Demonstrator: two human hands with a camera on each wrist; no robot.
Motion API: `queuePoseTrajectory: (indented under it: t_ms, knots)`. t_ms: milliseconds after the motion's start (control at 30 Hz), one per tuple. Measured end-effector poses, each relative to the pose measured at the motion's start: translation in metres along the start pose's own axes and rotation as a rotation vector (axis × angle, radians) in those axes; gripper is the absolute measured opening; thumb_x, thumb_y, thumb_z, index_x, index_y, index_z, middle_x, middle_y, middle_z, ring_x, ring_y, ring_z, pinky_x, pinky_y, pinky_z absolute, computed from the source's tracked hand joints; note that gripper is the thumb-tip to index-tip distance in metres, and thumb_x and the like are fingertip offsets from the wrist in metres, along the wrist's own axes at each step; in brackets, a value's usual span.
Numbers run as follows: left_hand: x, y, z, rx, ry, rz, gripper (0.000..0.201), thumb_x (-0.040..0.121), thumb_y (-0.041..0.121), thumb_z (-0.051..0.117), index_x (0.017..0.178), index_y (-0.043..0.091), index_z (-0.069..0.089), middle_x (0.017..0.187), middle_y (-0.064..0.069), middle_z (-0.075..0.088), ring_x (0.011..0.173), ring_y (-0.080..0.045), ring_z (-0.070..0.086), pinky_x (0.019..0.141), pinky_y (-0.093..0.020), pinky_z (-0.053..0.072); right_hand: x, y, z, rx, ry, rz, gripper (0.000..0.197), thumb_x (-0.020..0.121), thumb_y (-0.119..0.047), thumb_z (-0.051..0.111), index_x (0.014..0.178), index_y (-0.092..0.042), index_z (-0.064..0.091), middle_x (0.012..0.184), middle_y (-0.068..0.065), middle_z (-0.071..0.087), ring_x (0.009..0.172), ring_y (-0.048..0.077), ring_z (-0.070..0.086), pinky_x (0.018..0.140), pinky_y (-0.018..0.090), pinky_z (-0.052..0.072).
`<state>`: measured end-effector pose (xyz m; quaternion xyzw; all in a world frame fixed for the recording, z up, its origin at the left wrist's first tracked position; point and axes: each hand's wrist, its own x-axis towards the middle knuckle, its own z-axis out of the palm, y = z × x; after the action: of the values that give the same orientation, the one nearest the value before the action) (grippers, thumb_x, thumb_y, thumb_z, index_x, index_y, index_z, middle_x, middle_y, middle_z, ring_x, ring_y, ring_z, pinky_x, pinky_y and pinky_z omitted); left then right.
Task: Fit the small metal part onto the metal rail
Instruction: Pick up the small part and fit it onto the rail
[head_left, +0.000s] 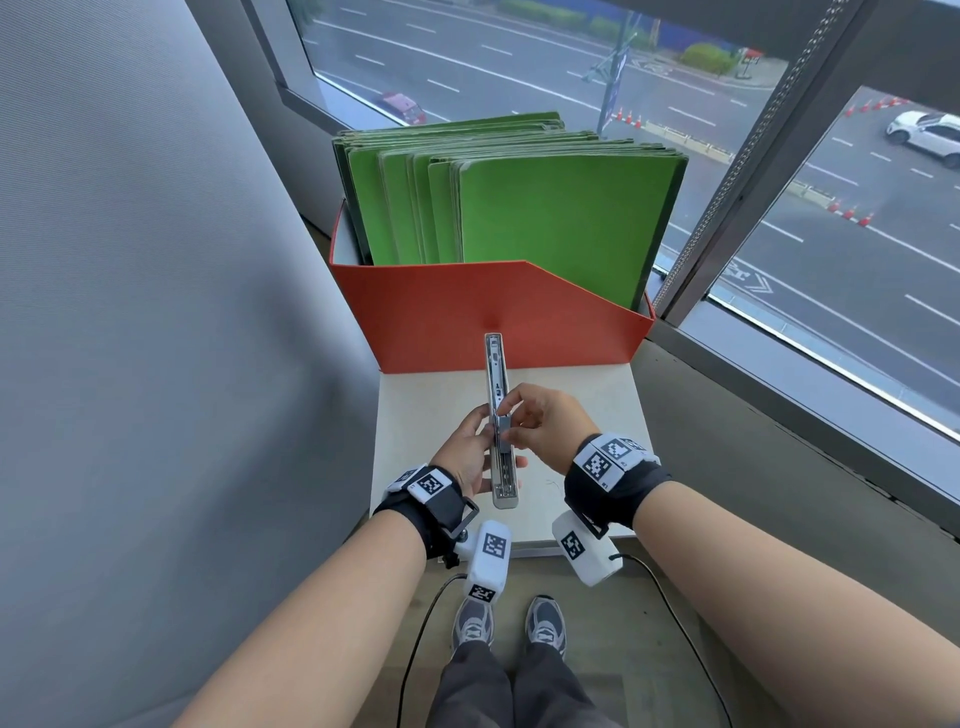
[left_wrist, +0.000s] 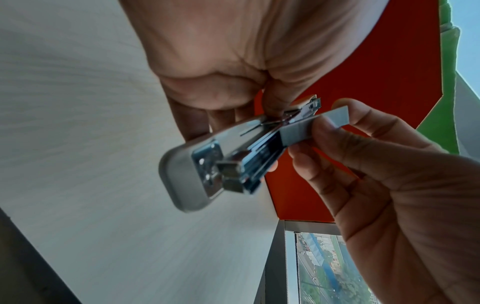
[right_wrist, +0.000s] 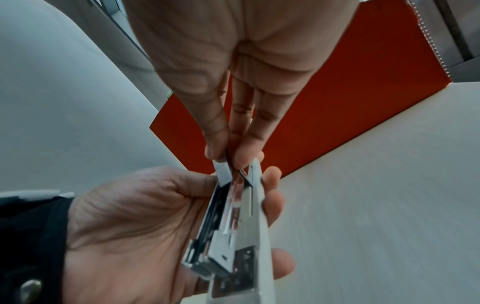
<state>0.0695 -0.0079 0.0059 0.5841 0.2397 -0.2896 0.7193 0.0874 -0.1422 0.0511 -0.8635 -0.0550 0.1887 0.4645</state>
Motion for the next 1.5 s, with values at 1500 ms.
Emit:
queuePoseTrajectory:
  t_ms: [1500]
  knots:
    - [-0.009,-0.013,0.010,-0.090,-0.055,-0.052,0.028,0.101,0.016,0.030,0.115,0.031,0.048,0.082,-0.009,0.059,0.063,-0.023,0.058,0.066,-0.043,0.053,0.056,0.006,-0.029,0.089,0.081,0.238,0.031,0.100,-0.017,0.038,0.120,-0.002,0.055,0.113,0.014,0.067,0.089,0.026,0.066,0.081,0.040,0.058]
